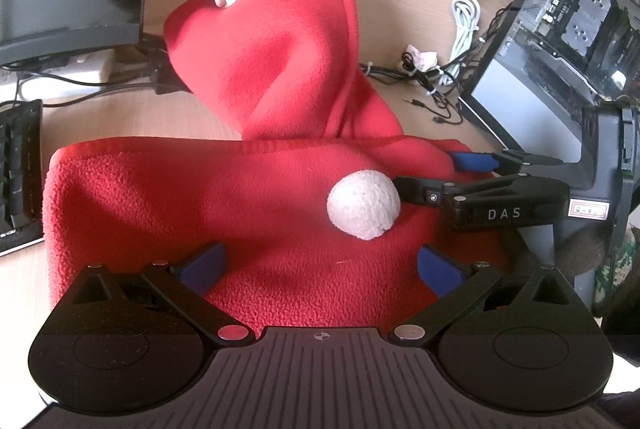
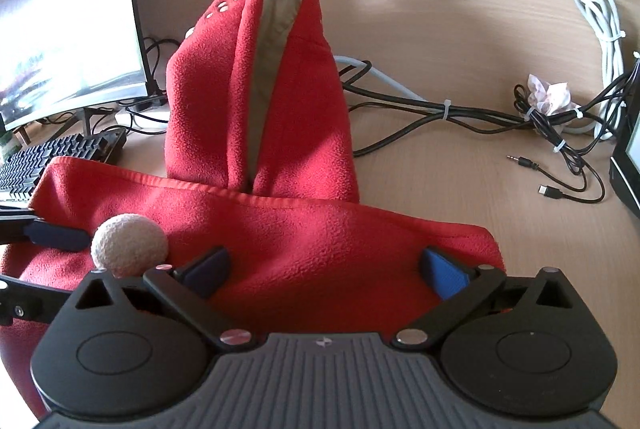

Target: Fold clothes

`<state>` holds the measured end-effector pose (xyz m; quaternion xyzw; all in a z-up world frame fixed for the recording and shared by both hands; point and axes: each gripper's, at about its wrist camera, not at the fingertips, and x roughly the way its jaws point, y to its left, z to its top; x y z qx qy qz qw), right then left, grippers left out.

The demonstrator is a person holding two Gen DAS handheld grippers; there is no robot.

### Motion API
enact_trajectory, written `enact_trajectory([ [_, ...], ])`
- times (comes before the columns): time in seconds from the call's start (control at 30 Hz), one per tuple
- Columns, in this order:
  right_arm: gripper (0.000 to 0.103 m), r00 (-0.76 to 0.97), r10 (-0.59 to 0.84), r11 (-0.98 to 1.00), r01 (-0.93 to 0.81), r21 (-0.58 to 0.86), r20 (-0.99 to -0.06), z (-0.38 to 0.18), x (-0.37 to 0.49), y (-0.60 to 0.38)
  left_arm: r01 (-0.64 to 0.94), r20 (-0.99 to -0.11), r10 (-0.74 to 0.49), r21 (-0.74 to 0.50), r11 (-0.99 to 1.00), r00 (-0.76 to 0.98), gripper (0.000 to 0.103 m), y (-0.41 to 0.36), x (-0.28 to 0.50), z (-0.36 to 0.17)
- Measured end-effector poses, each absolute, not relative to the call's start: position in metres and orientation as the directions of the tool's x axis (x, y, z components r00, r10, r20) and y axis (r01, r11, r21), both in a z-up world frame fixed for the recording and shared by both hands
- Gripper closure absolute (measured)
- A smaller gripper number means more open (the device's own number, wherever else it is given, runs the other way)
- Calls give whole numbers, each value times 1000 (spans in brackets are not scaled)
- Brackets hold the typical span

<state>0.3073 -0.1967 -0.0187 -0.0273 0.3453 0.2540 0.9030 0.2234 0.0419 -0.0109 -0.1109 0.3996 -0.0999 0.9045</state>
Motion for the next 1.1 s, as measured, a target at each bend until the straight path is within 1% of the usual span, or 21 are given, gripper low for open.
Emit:
enact_trajectory([
  [0.27, 0, 632, 441, 868, -480, 125, -638, -20, 307, -197, 84, -704, -263, -278, 957, 660, 0, 40, 223, -9],
  [0.37, 0, 629, 445, 866, -483, 129, -637, -20, 307, -198, 68, -709, -267, -296, 953, 653, 0, 41, 222, -2],
  [0.5, 0, 619, 456, 863, -483, 147, -640, -15, 309, -202, 76, -696, -336, -377, 923, 634, 0, 44, 216, 12],
  [0.6, 0, 626, 464, 865, -474, 166, -627, 2, 309, -212, 100, -698, -371, -397, 912, 613, 0, 43, 206, 18],
  [0.63, 0, 640, 456, 869, -470, 155, -618, 8, 310, -216, 109, -697, -390, -412, 904, 601, 0, 43, 203, 18],
  [0.7, 1, 643, 426, 879, -459, 124, -636, 8, 317, -220, 115, -694, -436, -458, 881, 573, 0, 45, 201, 14],
  [0.8, 7, 624, 387, 887, -452, 90, -679, -1, 327, -222, 89, -695, -459, -498, 863, 553, 0, 43, 205, 2],
  [0.83, 7, 609, 375, 887, -455, 80, -699, -9, 329, -221, 85, -694, -457, -499, 862, 556, 0, 42, 206, -1],
  [0.9, 7, 632, 341, 886, -463, 13, -696, -18, 321, -217, 82, -693, -452, -497, 864, 562, 0, 40, 209, -5],
  [1.1, 7, 640, 315, 900, -436, 7, -701, -19, 293, -228, 103, -694, -447, -478, 872, 565, 0, 46, 218, -7],
])
